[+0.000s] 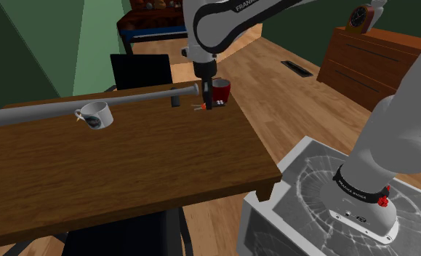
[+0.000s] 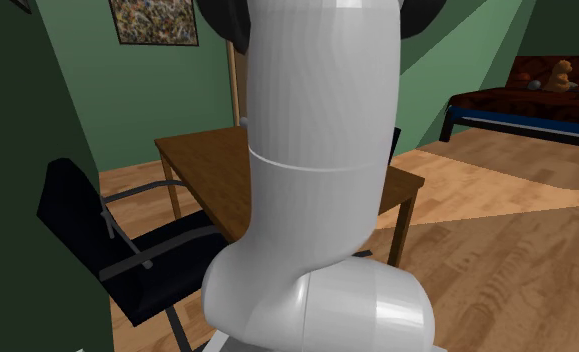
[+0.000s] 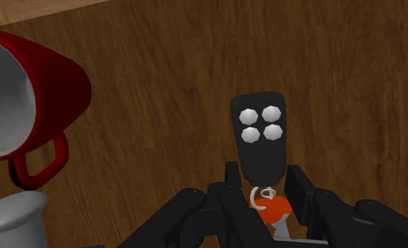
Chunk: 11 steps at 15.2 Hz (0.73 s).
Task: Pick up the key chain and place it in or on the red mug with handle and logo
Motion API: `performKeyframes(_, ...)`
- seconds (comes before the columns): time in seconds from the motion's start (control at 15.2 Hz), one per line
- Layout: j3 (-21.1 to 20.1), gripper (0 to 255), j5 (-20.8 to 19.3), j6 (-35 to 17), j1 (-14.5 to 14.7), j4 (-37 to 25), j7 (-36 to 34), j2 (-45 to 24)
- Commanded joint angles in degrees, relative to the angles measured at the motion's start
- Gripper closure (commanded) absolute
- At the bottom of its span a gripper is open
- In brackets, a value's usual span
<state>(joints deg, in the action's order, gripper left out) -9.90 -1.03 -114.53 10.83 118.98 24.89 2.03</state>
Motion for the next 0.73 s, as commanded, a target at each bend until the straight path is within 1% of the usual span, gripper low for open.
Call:
performKeyframes(0.0, 0.04, 255, 0.11, 1.7, -0.02, -1.14, 0.14, 0.55)
performKeyframes(0.66, 0.12, 255, 0.41, 9.04, -0.07, -7.0, 0.48, 2.06)
